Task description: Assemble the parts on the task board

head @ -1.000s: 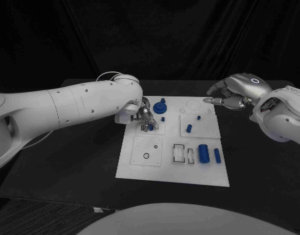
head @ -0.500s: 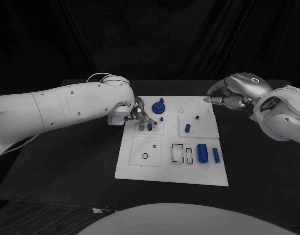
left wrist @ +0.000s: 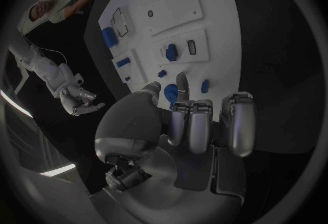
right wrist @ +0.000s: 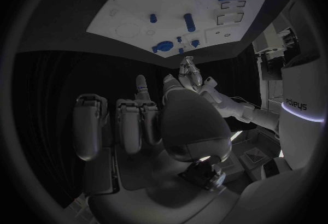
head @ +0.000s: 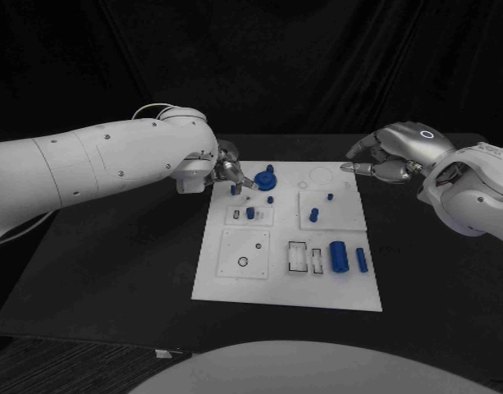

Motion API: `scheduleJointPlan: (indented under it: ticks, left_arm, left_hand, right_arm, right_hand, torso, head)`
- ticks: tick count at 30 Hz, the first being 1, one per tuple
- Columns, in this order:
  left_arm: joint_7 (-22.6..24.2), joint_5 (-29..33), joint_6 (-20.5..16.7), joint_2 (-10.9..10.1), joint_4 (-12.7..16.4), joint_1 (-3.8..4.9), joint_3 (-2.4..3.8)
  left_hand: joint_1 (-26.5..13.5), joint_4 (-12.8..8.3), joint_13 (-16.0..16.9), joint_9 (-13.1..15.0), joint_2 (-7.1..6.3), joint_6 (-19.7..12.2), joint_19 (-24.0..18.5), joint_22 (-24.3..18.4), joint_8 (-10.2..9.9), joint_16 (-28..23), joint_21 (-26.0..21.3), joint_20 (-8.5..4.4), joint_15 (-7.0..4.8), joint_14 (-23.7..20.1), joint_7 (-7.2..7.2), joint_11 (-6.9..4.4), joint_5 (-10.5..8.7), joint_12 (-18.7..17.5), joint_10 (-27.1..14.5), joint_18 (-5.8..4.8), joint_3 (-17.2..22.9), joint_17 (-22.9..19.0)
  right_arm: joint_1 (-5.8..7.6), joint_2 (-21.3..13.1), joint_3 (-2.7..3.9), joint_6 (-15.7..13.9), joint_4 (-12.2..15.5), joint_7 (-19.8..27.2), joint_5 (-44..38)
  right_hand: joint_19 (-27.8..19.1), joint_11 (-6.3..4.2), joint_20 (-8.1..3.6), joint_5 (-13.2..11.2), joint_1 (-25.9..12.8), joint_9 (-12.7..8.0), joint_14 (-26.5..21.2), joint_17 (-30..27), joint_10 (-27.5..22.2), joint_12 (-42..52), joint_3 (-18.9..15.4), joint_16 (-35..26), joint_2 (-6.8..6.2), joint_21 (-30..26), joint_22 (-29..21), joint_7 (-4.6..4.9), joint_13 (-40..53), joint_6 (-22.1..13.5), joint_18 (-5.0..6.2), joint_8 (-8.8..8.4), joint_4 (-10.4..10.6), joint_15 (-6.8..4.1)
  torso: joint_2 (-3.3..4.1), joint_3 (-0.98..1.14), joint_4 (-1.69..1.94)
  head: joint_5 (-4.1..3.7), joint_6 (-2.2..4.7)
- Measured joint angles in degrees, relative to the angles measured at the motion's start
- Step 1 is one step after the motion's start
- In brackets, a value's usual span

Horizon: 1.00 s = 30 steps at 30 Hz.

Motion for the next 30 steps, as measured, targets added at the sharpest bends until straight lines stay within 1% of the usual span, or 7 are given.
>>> scheduleJointPlan:
  ticks: [4, 12, 15, 20, 24, 28, 30]
  left_arm:
    - [0.56, 0.0, 1.91, 1.28, -1.44, 0.01, -0.02]
    - [1.06, 0.0, 4.88, 3.47, -4.07, 0.01, -0.02]
    - [1.09, 0.0, 5.65, 3.92, -4.85, -0.01, -0.02]
    - [1.32, 0.01, 6.54, 4.33, -5.46, -0.04, -0.02]
    - [1.96, 0.01, 6.57, 4.46, -5.48, -0.08, -0.02]
    - [2.99, 0.01, 6.36, 4.53, -5.49, -0.11, -0.02]
    - [3.56, 0.01, 6.06, 4.56, -5.55, -0.11, -0.01]
  left_hand:
    - [1.15, -0.33, 0.0, -1.88, 0.29, 1.3, 0.0, 0.0, -1.57, 0.0, 0.0, 0.0, 0.0, 0.0, -0.19, 0.0, 0.0, 0.0, 0.0, 0.0, 0.33, 0.0]
    - [2.17, -0.24, 0.0, -14.98, 0.05, 5.88, -0.07, 0.0, -13.65, 0.0, -0.76, 0.06, 0.1, 0.1, 0.94, 0.4, 0.0, 0.0, -0.01, 0.0, 0.89, 0.0]
    - [2.18, -0.4, 0.0, -19.85, 0.05, 5.2, -0.33, 0.0, -17.87, 0.0, -1.12, 0.72, 1.04, 0.01, 1.79, 1.37, 0.0, 0.0, 0.1, 0.01, 1.05, -0.01]
    - [2.73, -0.73, 0.0, -26.01, 0.16, 2.6, -0.73, 0.0, -22.58, 0.0, -1.58, 1.75, 2.25, 0.0, 3.89, 2.86, -0.42, 0.0, 0.06, 0.0, 1.37, -0.01]
    - [3.48, -1.92, 0.0, -31.96, 0.59, -1.98, -0.74, 0.0, -22.99, 0.0, -1.82, 2.97, 3.39, 0.1, 5.24, 4.19, -1.5, 0.0, 0.09, 0.0, 1.43, -0.01]
    - [4.26, -2.72, 0.0, -35.22, 0.78, -4.97, -0.95, 0.0, -22.98, 0.0, -2.09, 3.18, 3.38, 0.1, 5.36, 4.2, -2.94, 0.0, 0.09, 0.6, 1.6, -0.01]
    - [4.29, -3.03, 0.0, -36.91, 0.81, -5.58, -0.92, 0.0, -22.99, 0.0, -2.09, 3.15, 3.01, 0.01, 4.36, 3.12, -3.11, 0.0, 0.07, 0.95, 1.43, -0.01]
  right_arm:
    - [-0.04, 0.07, 0.0, 0.01, -0.02, 0.0, 0.0]
    - [-0.4, 0.14, 0.0, 0.02, -0.13, 0.01, 0.0]
    - [-0.55, 0.13, 0.0, 0.02, -0.14, 0.01, 0.0]
    - [-0.7, 0.06, 0.0, 0.02, -0.17, 0.01, 0.0]
    - [-0.74, -0.02, 0.0, 0.03, -0.18, 0.01, 0.0]
    - [-0.76, -0.12, 0.0, 0.03, -0.19, 0.01, 0.0]
    - [-0.77, -0.13, 0.0, 0.03, -0.21, 0.01, 0.0]
  right_hand:
    - [0.0, 0.0, 0.0, 0.0, 0.0, 0.0, 0.0, 0.0, 0.0, 0.0, 0.0, 0.0, 0.0, 0.0, 0.0, 0.0, 0.0, 0.0, 0.0, 0.0, 0.0, 0.0]
    - [0.0, 0.0, 0.0, 0.0, 0.0, 0.0, 0.0, 0.0, 0.0, 0.0, 0.0, 0.0, 0.0, 0.0, -0.01, 0.0, 0.0, 0.0, 0.0, 0.0, 0.0, 0.0]
    - [0.0, 0.0, 0.0, 0.0, 0.0, 0.0, 0.0, 0.0, 0.0, 0.0, 0.0, 0.0, 0.0, 0.0, -0.01, 0.0, 0.0, 0.0, 0.0, 0.0, 0.0, 0.0]
    - [0.0, 0.0, 0.0, 0.0, 0.0, 0.01, 0.0, 0.0, 0.0, 0.0, 0.0, 0.0, 0.0, 0.0, -0.02, 0.0, 0.0, 0.0, 0.0, 0.0, 0.0, 0.0]
    - [0.0, 0.0, 0.0, 0.25, 0.0, 0.01, 0.0, 0.0, 0.0, 0.0, 0.0, 0.0, 0.0, 0.0, -0.02, 0.0, 0.0, 0.0, 0.0, 0.0, 0.0, 0.0]
    - [0.0, 0.0, 0.0, 0.25, 0.0, 0.01, 0.0, 0.0, 0.0, 0.0, 0.0, 0.0, 0.0, 0.0, -0.02, 0.0, 0.0, 0.0, 0.0, 0.0, 0.0, 0.0]
    - [0.0, 0.0, 0.0, 0.25, 0.0, 0.01, 0.0, 0.0, 0.0, 0.0, 0.0, 0.0, 0.0, 0.0, -0.02, 0.0, 0.0, 0.0, 0.0, 0.0, 0.0, 0.0]
  torso:
    - [0.02, -0.01, 0.03]
    - [0.11, -0.09, -0.06]
    - [0.14, -0.09, -0.07]
    - [0.13, -0.05, -0.05]
    - [0.13, -0.02, -0.05]
    - [0.1, -0.01, -0.05]
    - [0.09, 0.01, -0.04]
  head:
    - [-0.04, 0.0]
    - [0.15, 0.0]
    - [0.02, 0.0]
    - [-0.07, 0.0]
    - [-0.02, 0.0]
    - [0.03, 0.0]
    - [0.07, 0.0]
